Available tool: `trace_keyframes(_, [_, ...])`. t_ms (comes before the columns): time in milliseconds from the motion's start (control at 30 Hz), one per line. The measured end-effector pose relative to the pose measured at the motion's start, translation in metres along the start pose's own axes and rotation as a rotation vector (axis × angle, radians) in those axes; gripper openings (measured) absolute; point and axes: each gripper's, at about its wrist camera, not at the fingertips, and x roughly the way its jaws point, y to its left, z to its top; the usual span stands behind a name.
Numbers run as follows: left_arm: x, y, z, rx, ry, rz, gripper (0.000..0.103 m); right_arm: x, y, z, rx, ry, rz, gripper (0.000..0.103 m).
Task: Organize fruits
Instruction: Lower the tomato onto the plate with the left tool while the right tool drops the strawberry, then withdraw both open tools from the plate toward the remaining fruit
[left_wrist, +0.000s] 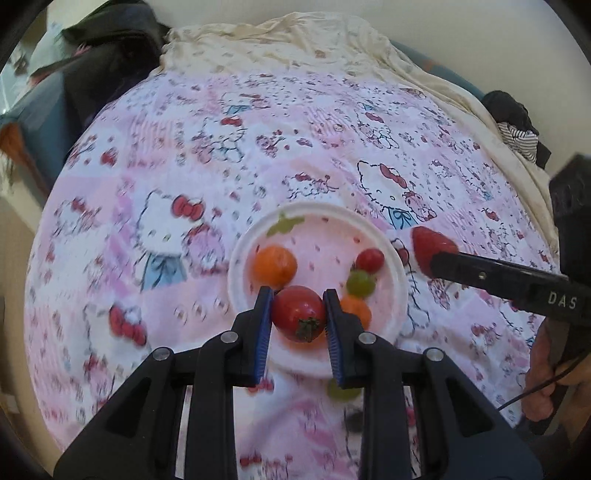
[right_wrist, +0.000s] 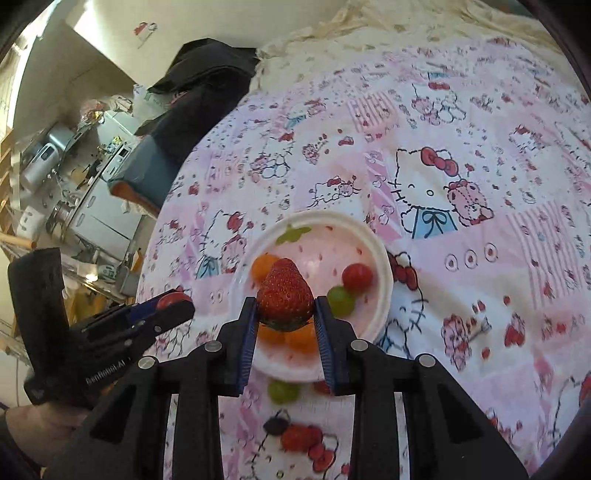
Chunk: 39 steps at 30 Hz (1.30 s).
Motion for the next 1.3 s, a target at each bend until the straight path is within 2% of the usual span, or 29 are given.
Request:
trace_keyframes(133, [0.029, -0.010, 0.009, 0.040, 0.020, 0.017, 0.023, 0.028, -0.010, 0.012, 0.012, 0.048, -0.014, 0.032])
trace_keyframes(333, [0.054, -0.017, 0.011, 0.079, 0.018, 0.044, 0.024, 0.057, -0.024, 0.008, 0.054, 0.105, -0.023, 0.032])
trace_keyframes(467, [0.064, -0.021, 0.007, 0.102, 0.045, 0.065, 0.024, 0.065, -0.027, 0.005, 0.059, 0.126, -0.021, 0.032])
trace_keyframes(867, [0.075, -0.018, 0.004, 0.084, 0.086, 0.102, 0.026, 0.069, -0.038, 0.002, 0.104, 0.137, -0.009, 0.035])
trace_keyframes(900, [0.075, -0.017, 0.003, 0.083, 0.094, 0.107, 0.029, 0.068, -0.039, 0.002, 0.105, 0.130, -0.002, 0.035])
trace_keyframes(967, [0.072, -0.016, 0.003, 0.078, 0.081, 0.103, 0.050, 0.066, -0.038, 0.004, 0.112, 0.125, 0.011, 0.035])
trace_keyframes(1033, [0.066, -0.017, 0.004, 0.077, 0.056, 0.106, 0.064, 0.064, -0.039, 0.005, 0.130, 0.118, 0.030, 0.036])
trace_keyframes(1067, [0.064, -0.017, 0.005, 0.076, 0.049, 0.103, 0.071, 0.063, -0.040, 0.006, 0.138, 0.117, 0.037, 0.041])
trace_keyframes(1100, [0.062, -0.017, 0.007, 0.072, 0.044, 0.100, 0.074, 0.061, -0.041, 0.008, 0.148, 0.114, 0.041, 0.047])
trace_keyframes(1133, [0.060, -0.017, 0.008, 0.066, 0.039, 0.099, 0.076, 0.057, -0.042, 0.009, 0.161, 0.103, 0.039, 0.064])
trace_keyframes(1167, [0.059, -0.017, 0.009, 0.061, 0.038, 0.099, 0.076, 0.054, -0.042, 0.011, 0.168, 0.088, 0.040, 0.075])
trace_keyframes(1300, [0.056, -0.015, 0.011, 0.041, 0.049, 0.097, 0.076, 0.040, -0.040, 0.016, 0.162, 0.052, 0.023, 0.077])
